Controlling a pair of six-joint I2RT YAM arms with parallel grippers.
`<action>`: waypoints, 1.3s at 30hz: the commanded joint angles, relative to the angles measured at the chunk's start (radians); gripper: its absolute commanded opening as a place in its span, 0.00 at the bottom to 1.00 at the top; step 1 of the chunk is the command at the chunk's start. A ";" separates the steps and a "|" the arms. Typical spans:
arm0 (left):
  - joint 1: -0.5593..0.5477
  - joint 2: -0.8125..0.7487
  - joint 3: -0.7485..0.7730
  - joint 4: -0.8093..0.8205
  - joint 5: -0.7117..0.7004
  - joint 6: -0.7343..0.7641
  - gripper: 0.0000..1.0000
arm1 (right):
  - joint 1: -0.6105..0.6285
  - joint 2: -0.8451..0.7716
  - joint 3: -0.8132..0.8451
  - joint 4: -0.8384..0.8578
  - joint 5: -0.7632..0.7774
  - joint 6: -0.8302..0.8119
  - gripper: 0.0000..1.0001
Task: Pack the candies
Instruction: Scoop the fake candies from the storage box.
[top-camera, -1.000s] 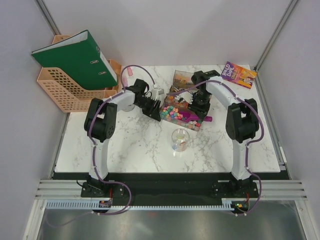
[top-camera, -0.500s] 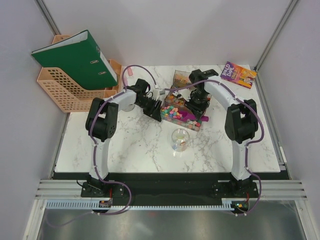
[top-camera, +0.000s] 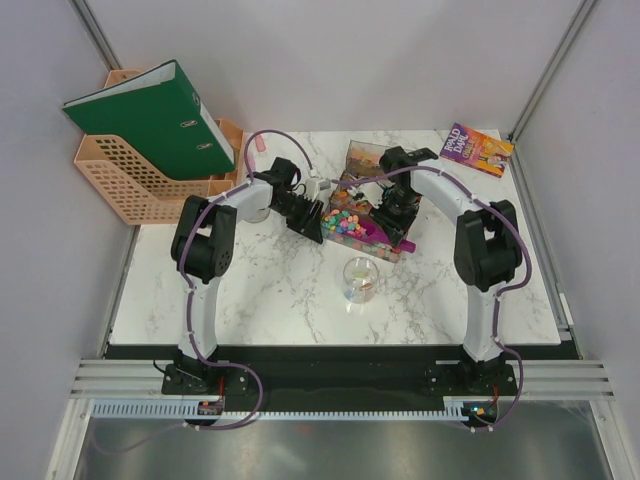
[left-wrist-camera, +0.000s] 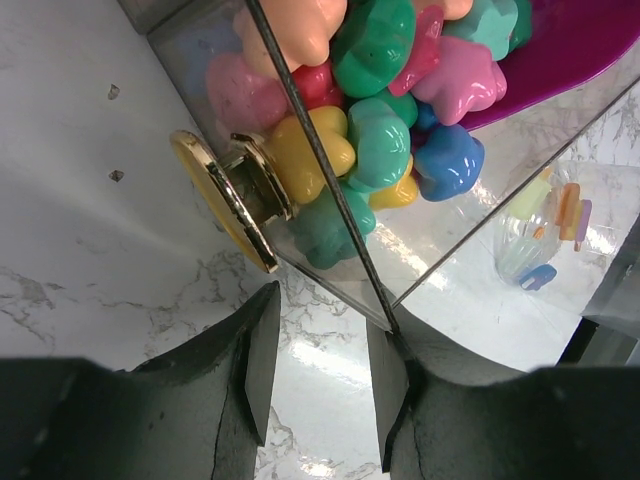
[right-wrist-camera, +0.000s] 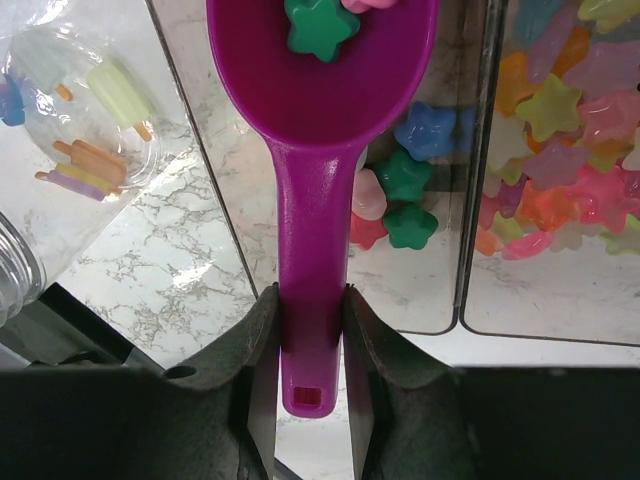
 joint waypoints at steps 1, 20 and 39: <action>-0.028 -0.034 -0.006 0.061 0.006 0.010 0.46 | 0.029 0.000 -0.048 0.094 -0.135 0.010 0.22; -0.019 -0.090 -0.031 0.009 -0.063 0.057 0.46 | 0.031 -0.066 -0.199 0.243 -0.311 -0.055 0.45; -0.004 -0.167 -0.059 -0.051 -0.103 0.106 0.47 | 0.029 -0.196 -0.398 0.461 -0.307 0.031 0.00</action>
